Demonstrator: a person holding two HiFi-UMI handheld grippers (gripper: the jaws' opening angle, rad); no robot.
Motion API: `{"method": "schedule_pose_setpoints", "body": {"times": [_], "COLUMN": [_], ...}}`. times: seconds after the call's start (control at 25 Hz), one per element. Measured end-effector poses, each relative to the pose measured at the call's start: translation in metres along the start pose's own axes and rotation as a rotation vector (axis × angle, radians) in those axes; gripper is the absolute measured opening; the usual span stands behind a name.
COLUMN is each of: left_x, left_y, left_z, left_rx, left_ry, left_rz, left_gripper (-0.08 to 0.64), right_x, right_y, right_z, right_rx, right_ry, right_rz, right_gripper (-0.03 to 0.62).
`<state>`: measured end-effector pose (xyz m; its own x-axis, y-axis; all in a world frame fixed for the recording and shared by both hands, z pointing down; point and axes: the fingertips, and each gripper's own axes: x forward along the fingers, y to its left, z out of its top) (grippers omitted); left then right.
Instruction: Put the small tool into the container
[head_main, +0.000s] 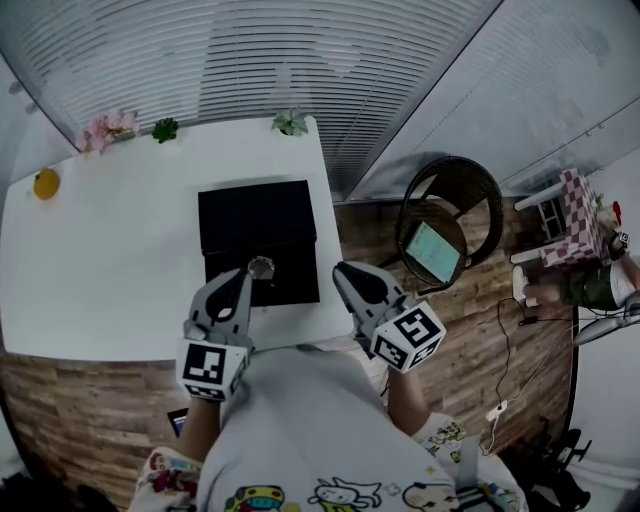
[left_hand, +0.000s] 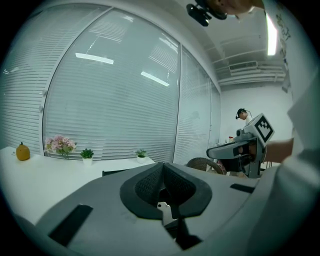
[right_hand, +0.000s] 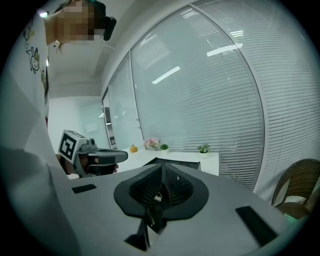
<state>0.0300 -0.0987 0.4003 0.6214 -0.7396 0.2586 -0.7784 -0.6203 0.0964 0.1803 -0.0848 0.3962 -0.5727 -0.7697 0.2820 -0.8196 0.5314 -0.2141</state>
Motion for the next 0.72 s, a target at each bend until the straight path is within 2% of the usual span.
{"method": "schedule_pose_setpoints", "body": {"times": [0.28,0.72], "left_x": [0.004,0.011], "left_y": [-0.005,-0.001], "left_z": [-0.003,-0.005], "left_rx": [-0.049,-0.064], "left_ry": [0.028,0.040], "left_rz": [-0.022,-0.019], "left_gripper": [0.005,0.005], "right_x": [-0.005,0.003], "right_y": [-0.007,-0.015], "right_z": [-0.003,0.001], "right_rx": [-0.005,-0.024], "right_ry": [-0.026,-0.031], "right_rz": [-0.048,-0.053], "right_gripper": [0.001,0.000]}}
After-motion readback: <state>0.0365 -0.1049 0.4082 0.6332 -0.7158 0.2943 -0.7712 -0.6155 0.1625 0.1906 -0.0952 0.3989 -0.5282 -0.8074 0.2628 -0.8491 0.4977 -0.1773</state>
